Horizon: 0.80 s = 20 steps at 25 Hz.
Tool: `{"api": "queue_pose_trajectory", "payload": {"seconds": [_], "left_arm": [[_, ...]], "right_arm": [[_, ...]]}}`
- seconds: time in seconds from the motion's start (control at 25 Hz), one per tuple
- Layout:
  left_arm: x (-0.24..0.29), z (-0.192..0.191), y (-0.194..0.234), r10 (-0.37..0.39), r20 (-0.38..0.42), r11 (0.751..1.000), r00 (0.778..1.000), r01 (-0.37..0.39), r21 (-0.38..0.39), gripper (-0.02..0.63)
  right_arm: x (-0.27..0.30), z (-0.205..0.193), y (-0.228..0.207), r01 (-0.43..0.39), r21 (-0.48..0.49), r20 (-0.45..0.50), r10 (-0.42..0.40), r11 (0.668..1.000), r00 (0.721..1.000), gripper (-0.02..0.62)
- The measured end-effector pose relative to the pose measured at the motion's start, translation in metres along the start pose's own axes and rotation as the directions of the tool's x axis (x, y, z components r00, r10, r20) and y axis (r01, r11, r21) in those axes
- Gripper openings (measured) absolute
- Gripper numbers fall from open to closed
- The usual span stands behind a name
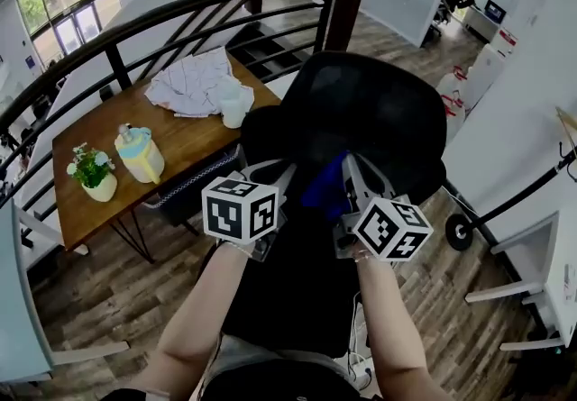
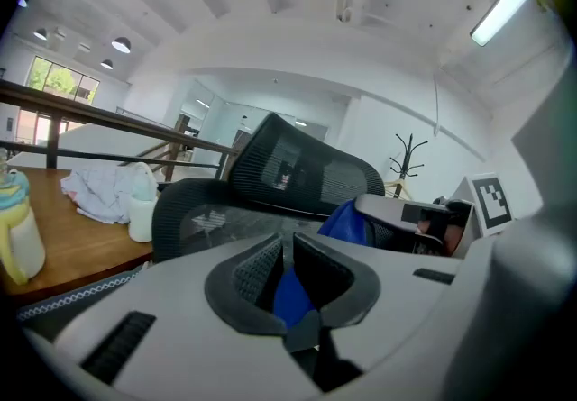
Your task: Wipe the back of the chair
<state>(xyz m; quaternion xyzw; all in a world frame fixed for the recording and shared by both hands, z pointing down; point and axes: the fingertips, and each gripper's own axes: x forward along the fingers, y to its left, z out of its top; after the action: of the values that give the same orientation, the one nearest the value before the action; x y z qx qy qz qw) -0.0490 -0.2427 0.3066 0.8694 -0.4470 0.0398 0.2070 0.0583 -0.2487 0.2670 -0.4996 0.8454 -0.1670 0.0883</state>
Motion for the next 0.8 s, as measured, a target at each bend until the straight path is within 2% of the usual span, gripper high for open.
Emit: {"api": "queue_pose_trajectory", "payload": {"seconds": [0.24,0.4,0.6,0.8], "left_arm": [[-0.028,-0.011,0.051,0.096,0.016,0.994,0.995,-0.095,-0.062,0.046],[-0.034,-0.016,0.073,0.128,0.013,0.988,0.992,-0.126,-0.09,0.046],[-0.032,-0.024,0.091,0.149,-0.003,0.985,0.989,-0.148,-0.09,0.046],[-0.023,-0.028,0.105,0.169,-0.017,0.979,0.986,-0.17,-0.109,0.046]], "right_arm": [[0.046,-0.033,0.051,-0.123,0.013,-0.065,0.124,0.992,0.99,0.032],[0.078,-0.049,0.073,-0.185,0.015,-0.101,0.185,0.983,0.977,0.032],[0.117,-0.07,0.078,-0.209,0.049,-0.136,0.214,0.977,0.967,0.032],[0.143,-0.088,0.065,-0.193,0.081,-0.174,0.205,0.978,0.963,0.032]]}}
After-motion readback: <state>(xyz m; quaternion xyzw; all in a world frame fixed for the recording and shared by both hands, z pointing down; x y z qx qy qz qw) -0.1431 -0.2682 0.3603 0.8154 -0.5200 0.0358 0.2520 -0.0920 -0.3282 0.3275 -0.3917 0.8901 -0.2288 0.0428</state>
